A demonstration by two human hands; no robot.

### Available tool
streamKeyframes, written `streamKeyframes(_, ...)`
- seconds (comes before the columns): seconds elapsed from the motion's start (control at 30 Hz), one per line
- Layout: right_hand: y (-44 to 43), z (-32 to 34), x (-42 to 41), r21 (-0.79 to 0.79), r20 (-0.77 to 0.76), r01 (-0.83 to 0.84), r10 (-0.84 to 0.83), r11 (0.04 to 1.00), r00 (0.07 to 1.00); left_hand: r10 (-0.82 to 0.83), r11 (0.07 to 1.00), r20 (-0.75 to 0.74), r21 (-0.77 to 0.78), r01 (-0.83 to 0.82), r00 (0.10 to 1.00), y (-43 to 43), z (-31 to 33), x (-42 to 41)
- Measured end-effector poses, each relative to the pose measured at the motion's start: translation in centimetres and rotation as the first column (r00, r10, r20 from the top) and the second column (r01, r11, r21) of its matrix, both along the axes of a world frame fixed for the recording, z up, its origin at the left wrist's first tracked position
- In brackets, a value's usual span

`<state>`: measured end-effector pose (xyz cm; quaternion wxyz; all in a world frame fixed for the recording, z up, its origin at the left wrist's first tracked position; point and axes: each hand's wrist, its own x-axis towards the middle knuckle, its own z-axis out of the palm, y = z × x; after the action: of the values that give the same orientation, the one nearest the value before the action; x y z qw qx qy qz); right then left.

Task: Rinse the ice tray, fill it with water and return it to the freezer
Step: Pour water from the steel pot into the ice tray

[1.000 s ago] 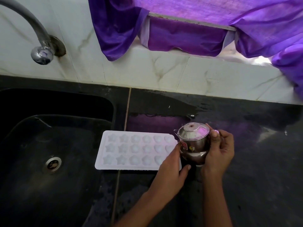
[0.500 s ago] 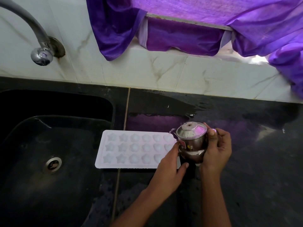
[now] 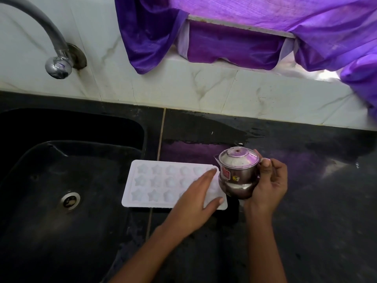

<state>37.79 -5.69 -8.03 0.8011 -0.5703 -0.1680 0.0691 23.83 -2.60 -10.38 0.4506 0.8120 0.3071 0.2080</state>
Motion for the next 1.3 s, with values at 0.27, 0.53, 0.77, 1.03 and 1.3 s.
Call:
streamKeyframes(0.27, 0.2, 0.3, -0.6, -0.006, 0.009, -0.069, 0.069, 0.998, 0.998, 0.152, 0.952, -0.31, 0.302, -0.055, 0.939, 5.3, -2.3, -7.8)
streamKeyframes(0.53, 0.2, 0.4, -0.9, -0.064, 0.036, -0.085, 0.088, 0.994, 0.995, 0.295, 0.948, -0.553, 0.27, -0.167, 0.78, 7.6, -2.4, -12.3)
streamKeyframes(0.77, 0.3, 0.4, -0.9, -0.119, 0.075, -0.072, 0.081, 0.99, 0.994, 0.165, 0.986, -0.608, 0.114, -0.12, 0.777, 7.6, -2.7, -12.5)
streamKeyframes(1.03, 0.3, 1.0, -1.2, -0.133, 0.089, -0.077, 0.09, 0.988, 0.992, 0.152, 0.988, -0.564, 0.066, -0.139, 0.812, 7.6, -3.0, -12.5)
streamKeyframes(1.3, 0.3, 1.5, -1.7, -0.13, 0.101, -0.087, 0.1, 0.988, 0.99, 0.145, 0.988, -0.541, 0.04, -0.147, 0.828, 7.6, -3.0, -12.5)
